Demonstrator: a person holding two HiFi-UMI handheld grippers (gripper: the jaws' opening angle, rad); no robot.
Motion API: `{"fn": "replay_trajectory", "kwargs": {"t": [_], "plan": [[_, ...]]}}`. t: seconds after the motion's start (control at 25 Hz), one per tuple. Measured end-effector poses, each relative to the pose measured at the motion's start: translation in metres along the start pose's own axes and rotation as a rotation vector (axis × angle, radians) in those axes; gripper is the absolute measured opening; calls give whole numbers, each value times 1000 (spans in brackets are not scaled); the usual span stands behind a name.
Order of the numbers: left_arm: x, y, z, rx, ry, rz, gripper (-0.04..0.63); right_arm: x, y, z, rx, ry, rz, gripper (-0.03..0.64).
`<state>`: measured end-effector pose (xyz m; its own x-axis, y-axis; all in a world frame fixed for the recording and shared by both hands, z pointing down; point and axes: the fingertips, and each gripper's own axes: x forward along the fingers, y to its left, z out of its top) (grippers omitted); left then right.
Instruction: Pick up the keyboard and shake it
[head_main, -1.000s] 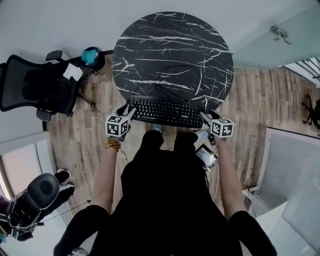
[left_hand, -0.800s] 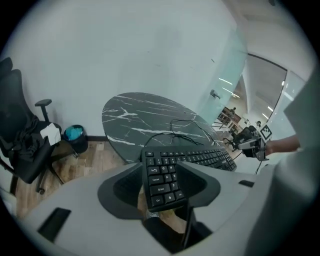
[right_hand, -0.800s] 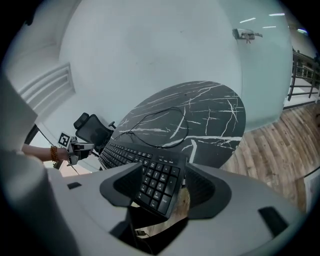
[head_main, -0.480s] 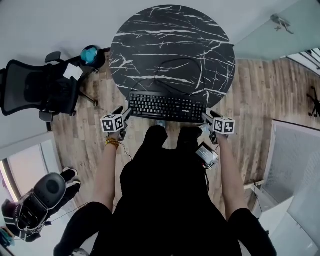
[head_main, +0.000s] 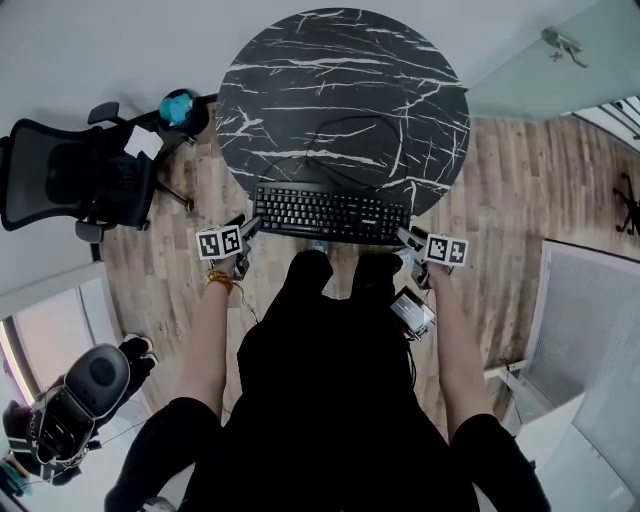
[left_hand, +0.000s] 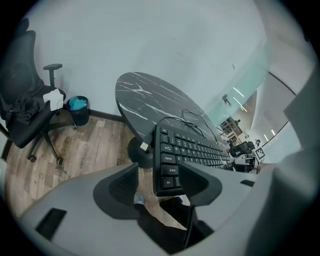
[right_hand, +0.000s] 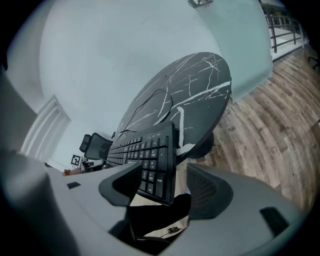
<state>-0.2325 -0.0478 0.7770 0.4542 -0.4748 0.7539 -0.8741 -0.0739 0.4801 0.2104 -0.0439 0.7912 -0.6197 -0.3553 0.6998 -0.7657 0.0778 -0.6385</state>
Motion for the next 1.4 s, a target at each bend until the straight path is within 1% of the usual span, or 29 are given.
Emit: {"fn": "replay_trajectory", "kwargs": {"t": [0.16,0.32,0.48,0.64,0.84,1.04,1.28,1.4], "plan": [[8,-4,-2,-25,8,-19,247,3,1,-2,22,17,20,259],[13,-6,4,-72,-11,-41,250,7,2,0,41,22,42,261],[20,-10,8,-79,3,-58,252,13,6,2,49,27,51,261],[26,-13,11,-90,7,-67,252,22,6,2,52,35,40,261],[34,-17,6,-88,35,-66,252,24,5,-3,68,55,30,261],[36,-16,4,-120,29,-65,252,28,4,-2,69,43,15,261],[40,-14,3,-102,67,-45,252,30,3,-3,81,57,-1,261],[42,-14,3,-98,94,-32,252,30,2,-3,64,63,-24,259]]}}
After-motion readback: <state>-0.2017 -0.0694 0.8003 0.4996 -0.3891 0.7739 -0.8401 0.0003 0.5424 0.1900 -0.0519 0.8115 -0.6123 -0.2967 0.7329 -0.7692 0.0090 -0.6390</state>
